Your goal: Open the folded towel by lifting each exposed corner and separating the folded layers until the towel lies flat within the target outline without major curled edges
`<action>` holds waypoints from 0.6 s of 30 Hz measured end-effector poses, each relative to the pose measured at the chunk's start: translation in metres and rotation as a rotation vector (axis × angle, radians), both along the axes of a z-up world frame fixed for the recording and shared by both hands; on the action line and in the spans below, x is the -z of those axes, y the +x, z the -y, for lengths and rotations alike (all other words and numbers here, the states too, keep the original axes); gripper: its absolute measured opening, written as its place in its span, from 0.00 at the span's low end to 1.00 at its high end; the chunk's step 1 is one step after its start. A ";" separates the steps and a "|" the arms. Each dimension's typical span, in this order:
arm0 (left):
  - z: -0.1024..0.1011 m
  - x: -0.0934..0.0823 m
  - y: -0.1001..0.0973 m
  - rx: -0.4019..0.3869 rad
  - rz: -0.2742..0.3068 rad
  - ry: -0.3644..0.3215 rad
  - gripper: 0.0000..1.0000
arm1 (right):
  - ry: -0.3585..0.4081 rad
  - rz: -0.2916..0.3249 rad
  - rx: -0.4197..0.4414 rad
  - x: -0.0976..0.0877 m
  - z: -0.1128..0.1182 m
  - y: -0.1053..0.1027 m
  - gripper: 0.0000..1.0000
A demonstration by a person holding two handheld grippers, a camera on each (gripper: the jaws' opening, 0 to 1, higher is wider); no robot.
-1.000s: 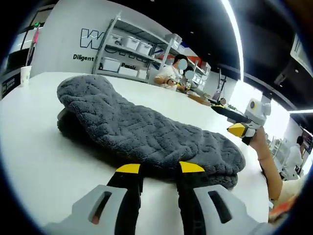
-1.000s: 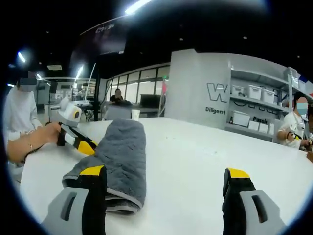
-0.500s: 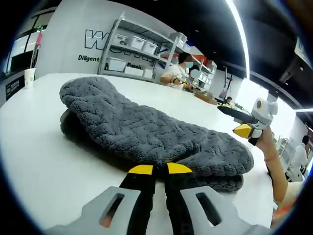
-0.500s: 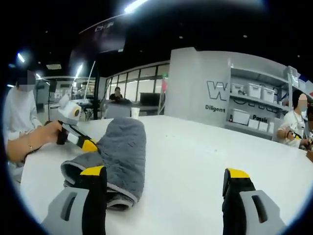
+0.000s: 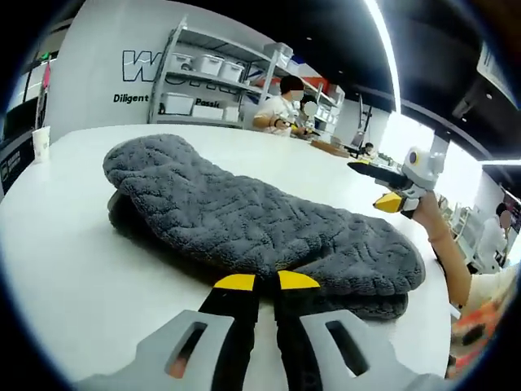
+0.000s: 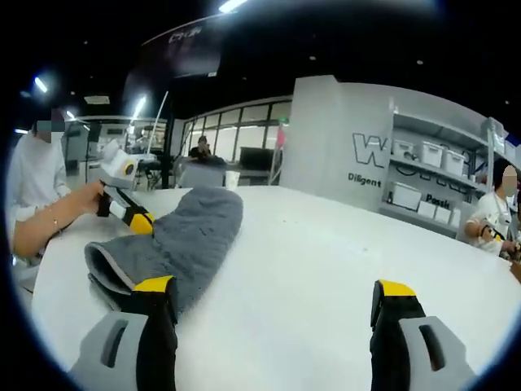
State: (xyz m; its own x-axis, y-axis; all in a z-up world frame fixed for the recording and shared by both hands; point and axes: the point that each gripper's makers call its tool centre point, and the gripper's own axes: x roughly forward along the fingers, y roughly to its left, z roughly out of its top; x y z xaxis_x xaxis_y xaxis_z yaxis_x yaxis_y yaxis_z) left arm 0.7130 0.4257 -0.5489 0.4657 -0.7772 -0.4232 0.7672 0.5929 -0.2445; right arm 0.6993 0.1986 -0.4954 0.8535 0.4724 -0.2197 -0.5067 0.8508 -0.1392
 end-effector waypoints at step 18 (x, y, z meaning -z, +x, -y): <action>-0.030 0.001 0.014 0.128 0.029 0.326 0.06 | -0.010 0.007 -0.007 -0.003 -0.002 -0.003 0.99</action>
State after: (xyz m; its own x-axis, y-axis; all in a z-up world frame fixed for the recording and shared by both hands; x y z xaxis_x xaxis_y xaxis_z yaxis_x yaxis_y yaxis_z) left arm 0.7265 0.4555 -0.5503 0.3884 -0.6567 -0.6465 0.8445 0.5344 -0.0354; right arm 0.6961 0.2004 -0.4924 0.8517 0.4766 -0.2178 -0.5118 0.8457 -0.1511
